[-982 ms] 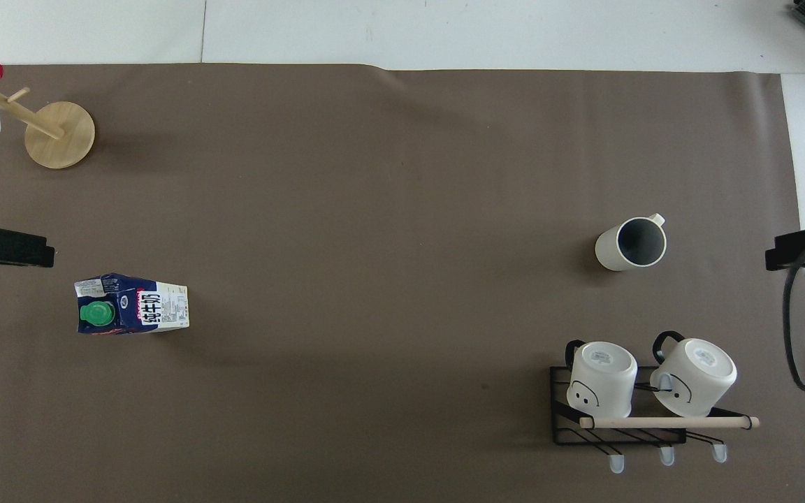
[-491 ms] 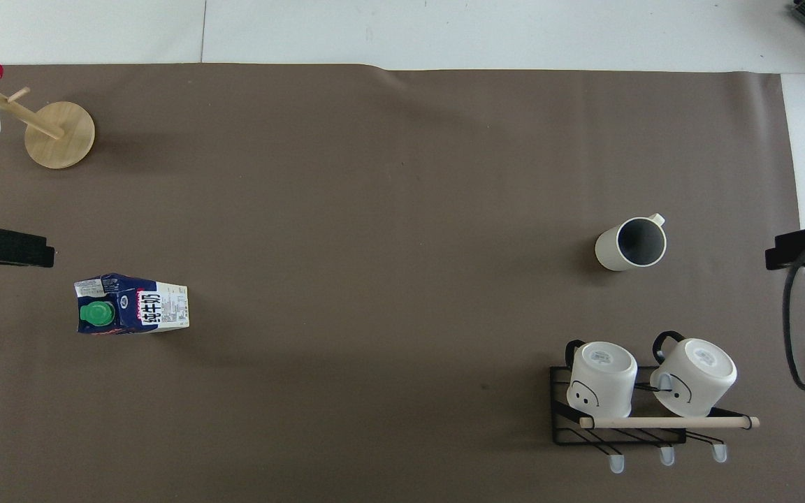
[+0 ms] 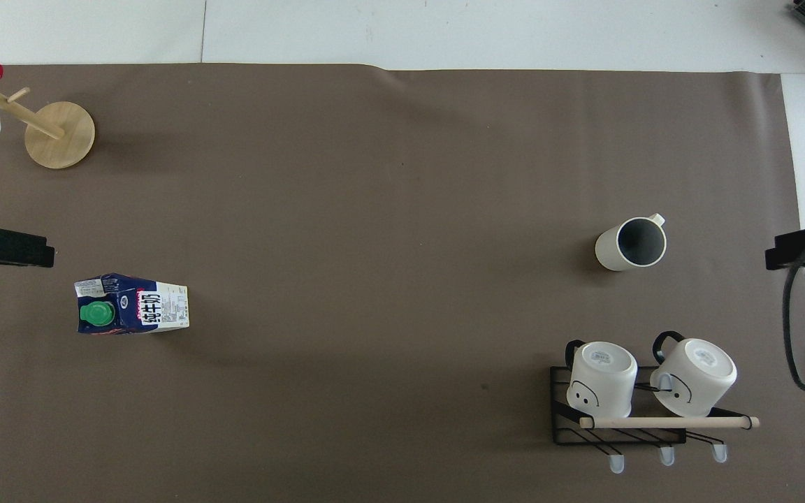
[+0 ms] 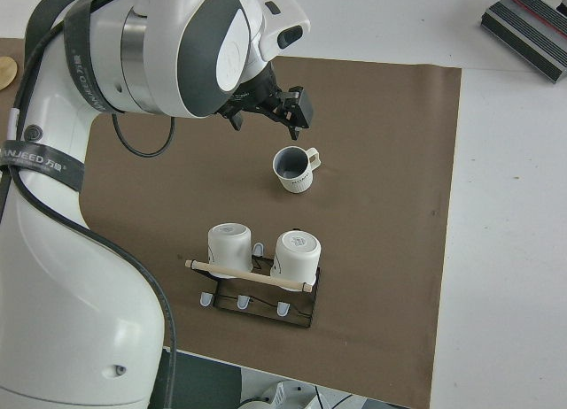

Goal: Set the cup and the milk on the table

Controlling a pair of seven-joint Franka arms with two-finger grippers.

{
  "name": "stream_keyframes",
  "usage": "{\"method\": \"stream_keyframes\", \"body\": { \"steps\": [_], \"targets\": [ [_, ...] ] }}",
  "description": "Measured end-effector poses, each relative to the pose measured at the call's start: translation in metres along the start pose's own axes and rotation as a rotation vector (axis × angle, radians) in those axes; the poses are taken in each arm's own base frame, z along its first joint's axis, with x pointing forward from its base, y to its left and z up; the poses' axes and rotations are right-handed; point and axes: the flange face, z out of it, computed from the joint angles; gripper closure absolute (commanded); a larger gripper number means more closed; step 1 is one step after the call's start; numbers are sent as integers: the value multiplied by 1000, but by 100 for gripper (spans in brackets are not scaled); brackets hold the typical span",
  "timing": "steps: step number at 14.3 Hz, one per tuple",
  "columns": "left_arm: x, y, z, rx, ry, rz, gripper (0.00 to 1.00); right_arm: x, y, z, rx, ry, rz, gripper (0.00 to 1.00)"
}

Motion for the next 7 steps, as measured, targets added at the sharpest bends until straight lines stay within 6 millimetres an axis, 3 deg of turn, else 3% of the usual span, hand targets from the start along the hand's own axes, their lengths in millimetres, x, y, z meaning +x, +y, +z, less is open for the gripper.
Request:
{"method": "stream_keyframes", "body": {
  "steps": [7],
  "targets": [
    [0, 0, 0, 0, 0, 0, 0, 1, 1, 1, 0, 5, 2, 0]
  ]
}}
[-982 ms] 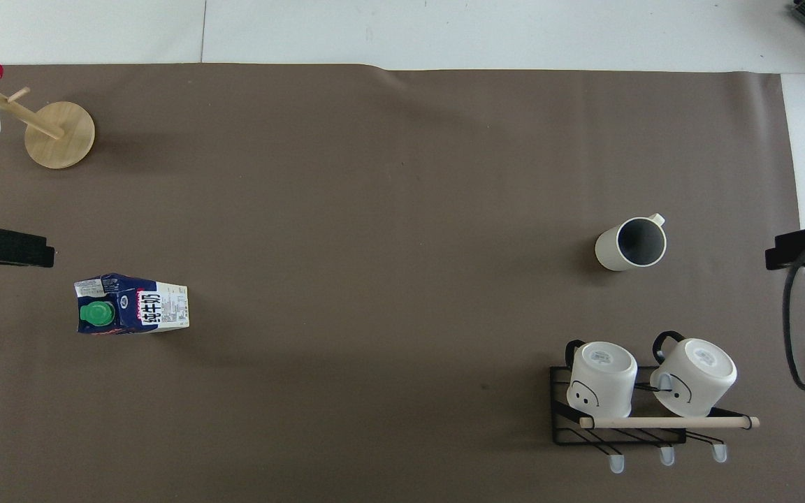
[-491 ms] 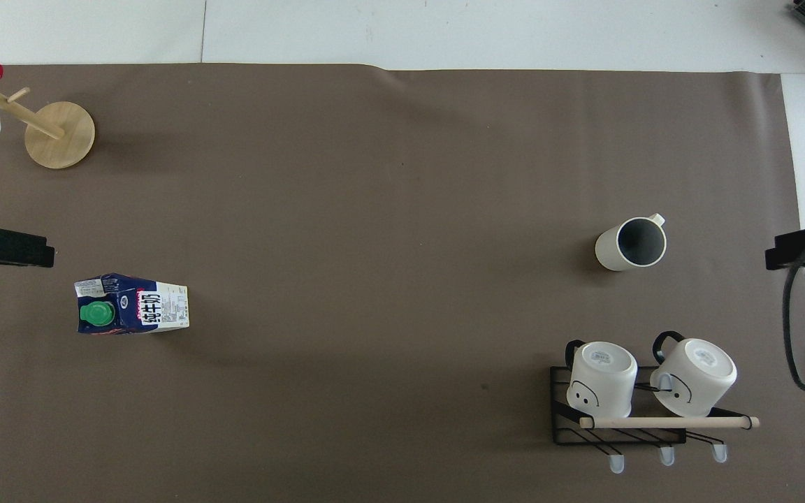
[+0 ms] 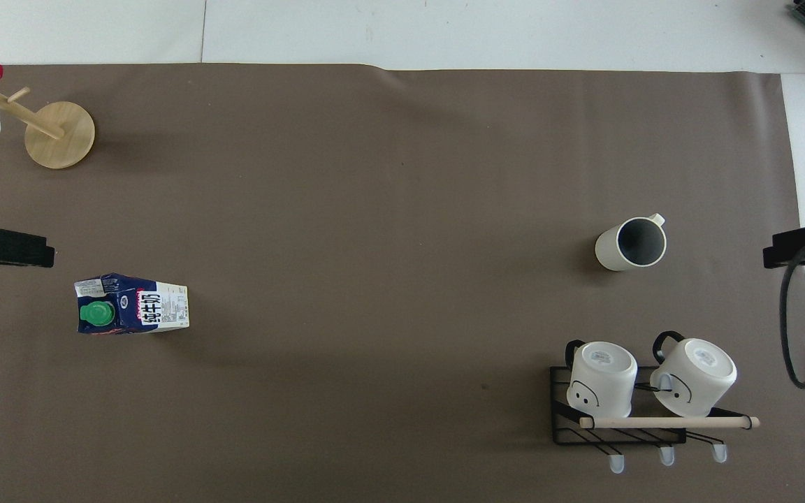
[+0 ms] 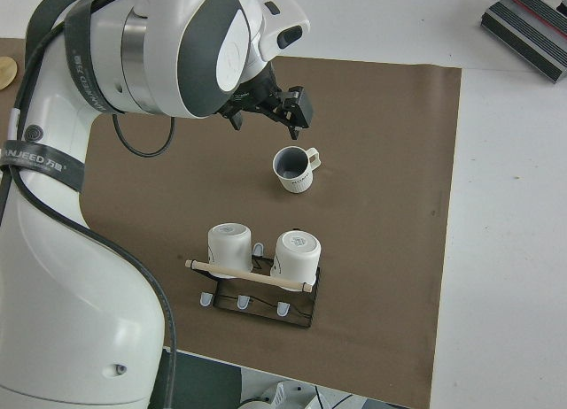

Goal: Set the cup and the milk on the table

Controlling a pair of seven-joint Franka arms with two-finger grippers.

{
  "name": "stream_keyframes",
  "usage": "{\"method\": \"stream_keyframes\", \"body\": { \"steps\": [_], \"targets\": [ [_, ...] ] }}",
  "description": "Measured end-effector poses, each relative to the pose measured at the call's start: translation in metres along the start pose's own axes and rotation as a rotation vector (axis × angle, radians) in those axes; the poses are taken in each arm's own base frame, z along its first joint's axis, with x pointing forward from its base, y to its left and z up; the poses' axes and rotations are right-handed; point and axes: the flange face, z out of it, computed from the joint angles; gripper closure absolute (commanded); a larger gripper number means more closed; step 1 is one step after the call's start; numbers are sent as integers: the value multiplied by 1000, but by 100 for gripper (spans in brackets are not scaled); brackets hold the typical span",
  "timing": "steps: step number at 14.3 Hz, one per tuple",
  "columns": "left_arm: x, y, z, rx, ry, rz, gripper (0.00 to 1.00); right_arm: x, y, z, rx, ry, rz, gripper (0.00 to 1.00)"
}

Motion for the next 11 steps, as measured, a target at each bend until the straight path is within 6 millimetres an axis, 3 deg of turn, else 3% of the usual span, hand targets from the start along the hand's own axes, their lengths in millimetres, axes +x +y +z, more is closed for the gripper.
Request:
{"method": "stream_keyframes", "body": {
  "steps": [6, 11],
  "targets": [
    [0, 0, 0, 0, 0, 0, 0, 6, -3, 7, 1, 31, -4, 0],
    [0, 0, 0, 0, 0, 0, 0, 24, -24, 62, 2, 56, -38, 0]
  ]
}}
